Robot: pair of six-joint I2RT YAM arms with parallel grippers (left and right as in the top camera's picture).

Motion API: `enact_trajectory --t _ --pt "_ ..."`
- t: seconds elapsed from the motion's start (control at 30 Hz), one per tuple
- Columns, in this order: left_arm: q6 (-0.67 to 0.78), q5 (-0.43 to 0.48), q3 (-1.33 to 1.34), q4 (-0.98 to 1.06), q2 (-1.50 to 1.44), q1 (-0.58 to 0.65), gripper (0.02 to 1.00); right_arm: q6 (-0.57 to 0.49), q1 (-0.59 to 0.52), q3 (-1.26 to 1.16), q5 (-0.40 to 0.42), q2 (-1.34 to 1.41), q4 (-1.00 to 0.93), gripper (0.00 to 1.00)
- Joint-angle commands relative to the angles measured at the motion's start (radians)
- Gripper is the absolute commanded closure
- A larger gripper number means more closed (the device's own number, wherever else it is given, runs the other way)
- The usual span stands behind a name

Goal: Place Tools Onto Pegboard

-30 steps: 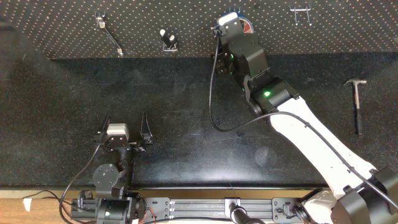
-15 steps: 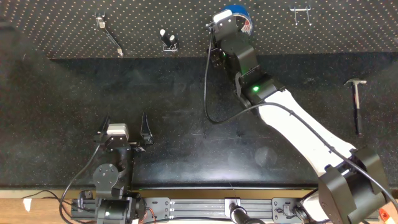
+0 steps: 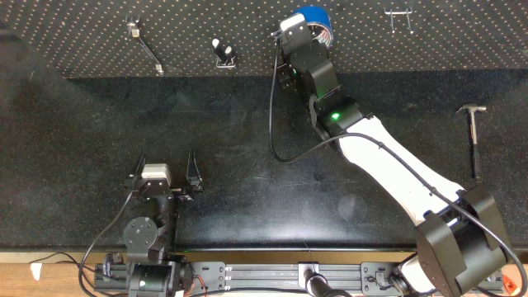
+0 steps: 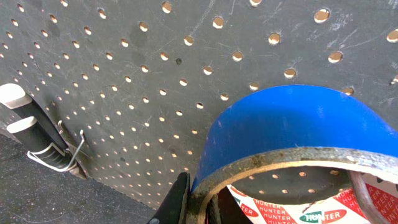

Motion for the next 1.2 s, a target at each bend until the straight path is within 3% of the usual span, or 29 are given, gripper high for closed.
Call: enact_trajectory --t 0.03,0.23,0.6,1.2 --pt "0.017 0.011 -0.002 -0.008 -0.007 -0.004 0.023 -0.032 -0.013 0.016 -0.016 0.021 0.019 0.917" --pt "0.017 0.011 -0.002 -0.008 -0.007 -0.004 0.023 -0.032 -0.013 0.016 -0.016 0.02 0.019 0.728" --pt "0.017 0.011 -0.002 -0.008 -0.007 -0.004 0.023 -0.033 -0.012 0.016 -0.039 0.002 -0.013 0.73" --pt "0.017 0.011 -0.002 -0.008 -0.007 -0.004 0.023 -0.032 -0.012 0.016 -0.043 -0.167 -0.277 0.728"
